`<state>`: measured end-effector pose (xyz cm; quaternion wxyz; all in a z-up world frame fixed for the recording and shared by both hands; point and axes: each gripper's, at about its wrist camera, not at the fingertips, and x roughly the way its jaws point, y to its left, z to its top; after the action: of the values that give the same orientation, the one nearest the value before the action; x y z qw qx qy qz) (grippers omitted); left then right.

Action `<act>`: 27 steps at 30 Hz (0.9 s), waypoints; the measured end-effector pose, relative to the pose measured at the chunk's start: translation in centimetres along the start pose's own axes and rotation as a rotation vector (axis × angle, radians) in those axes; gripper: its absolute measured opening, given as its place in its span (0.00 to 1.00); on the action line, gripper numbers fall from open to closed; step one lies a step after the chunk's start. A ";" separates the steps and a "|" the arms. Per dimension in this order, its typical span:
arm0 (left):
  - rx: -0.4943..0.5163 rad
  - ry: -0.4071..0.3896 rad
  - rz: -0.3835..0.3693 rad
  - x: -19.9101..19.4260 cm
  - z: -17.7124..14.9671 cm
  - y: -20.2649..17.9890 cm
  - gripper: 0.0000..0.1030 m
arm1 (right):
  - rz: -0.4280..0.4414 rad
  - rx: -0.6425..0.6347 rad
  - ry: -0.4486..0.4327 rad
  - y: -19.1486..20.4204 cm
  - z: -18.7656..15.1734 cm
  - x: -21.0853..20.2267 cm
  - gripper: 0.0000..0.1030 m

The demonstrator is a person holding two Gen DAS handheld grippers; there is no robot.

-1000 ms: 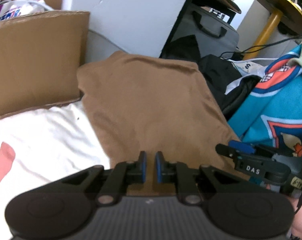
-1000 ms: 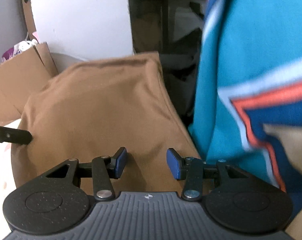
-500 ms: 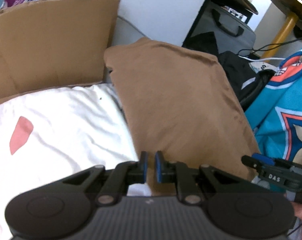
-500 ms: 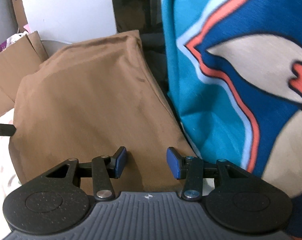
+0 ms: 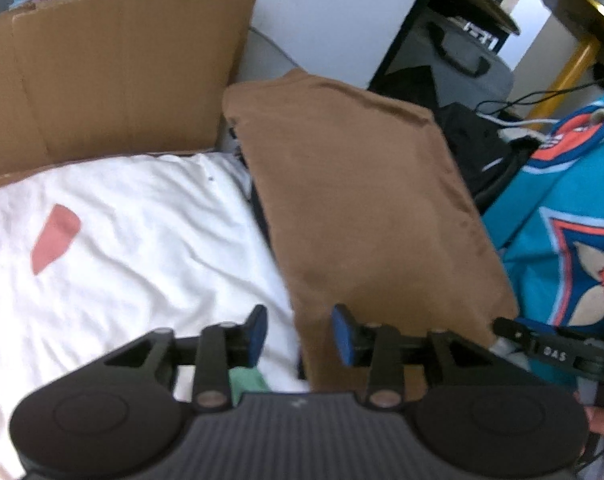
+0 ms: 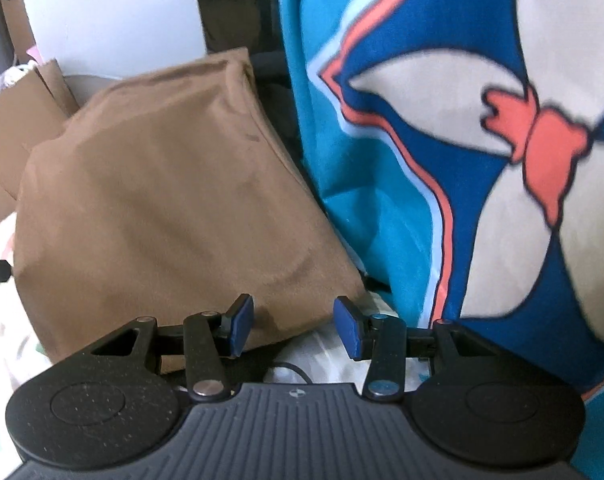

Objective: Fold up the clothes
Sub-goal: 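Press the open tools down on the brown shirt to flatten it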

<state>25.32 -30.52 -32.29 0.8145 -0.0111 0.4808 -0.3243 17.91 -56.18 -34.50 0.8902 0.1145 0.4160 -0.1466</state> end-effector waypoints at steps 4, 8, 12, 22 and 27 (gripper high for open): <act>-0.038 0.017 -0.023 1.7 -0.7 0.4 0.52 | 0.034 -0.004 -0.012 0.6 0.2 0.0 0.50; -0.115 0.024 -0.098 3.1 -1.4 1.4 0.46 | 0.051 0.002 0.003 1.1 -0.2 0.5 0.50; -0.123 0.051 -0.134 3.5 -2.2 1.3 0.25 | 0.058 0.008 0.009 0.7 -0.6 0.4 0.50; -0.151 0.122 -0.106 0.0 -2.4 1.9 0.11 | 0.043 0.042 0.047 0.9 -0.6 0.3 0.51; -0.193 0.117 -0.054 -3.7 0.2 2.0 0.51 | 0.060 0.028 0.083 1.9 1.8 -1.5 0.80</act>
<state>25.29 -27.05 -29.95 0.7710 -0.0837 0.5562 -0.2985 18.96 -54.81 -32.09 0.8745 0.1454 0.4467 -0.1209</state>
